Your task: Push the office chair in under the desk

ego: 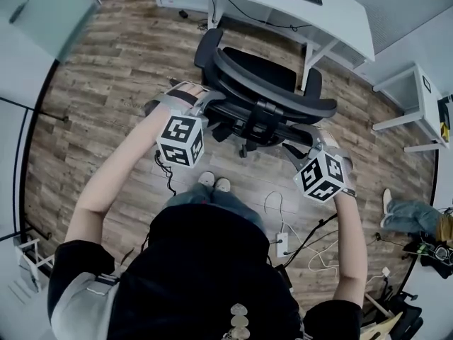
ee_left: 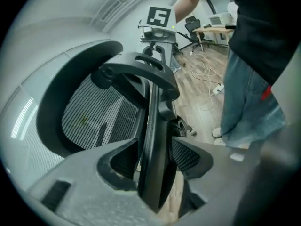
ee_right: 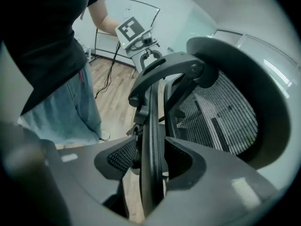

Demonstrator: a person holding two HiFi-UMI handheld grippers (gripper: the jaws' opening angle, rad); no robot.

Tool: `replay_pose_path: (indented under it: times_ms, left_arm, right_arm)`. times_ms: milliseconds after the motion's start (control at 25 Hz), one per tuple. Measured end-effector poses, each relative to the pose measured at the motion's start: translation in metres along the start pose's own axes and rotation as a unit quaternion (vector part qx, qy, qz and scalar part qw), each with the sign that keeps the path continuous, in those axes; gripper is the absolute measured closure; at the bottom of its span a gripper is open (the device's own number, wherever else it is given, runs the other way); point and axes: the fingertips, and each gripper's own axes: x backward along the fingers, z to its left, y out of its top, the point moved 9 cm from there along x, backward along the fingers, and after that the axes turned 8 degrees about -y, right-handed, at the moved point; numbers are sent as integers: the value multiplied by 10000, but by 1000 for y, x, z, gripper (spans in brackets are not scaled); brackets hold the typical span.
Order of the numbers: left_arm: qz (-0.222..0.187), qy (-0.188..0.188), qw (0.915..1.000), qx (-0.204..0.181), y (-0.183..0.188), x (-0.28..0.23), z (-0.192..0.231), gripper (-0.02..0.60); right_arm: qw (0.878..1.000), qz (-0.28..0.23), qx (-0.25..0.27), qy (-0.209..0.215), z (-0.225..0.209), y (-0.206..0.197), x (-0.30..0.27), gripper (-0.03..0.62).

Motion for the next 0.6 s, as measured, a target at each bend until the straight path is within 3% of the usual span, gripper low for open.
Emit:
replay_pose_path:
  times_ms: [200,600]
  left_arm:
    - [326,-207,9990,-235,1,-18,3,376]
    - [620,-285,9949,-743,3,-36,4,443]
  right_arm:
    - [9975,355,510,322,5,-1,-25,395]
    - [9950,412,810,410,3,-6,-44,448]
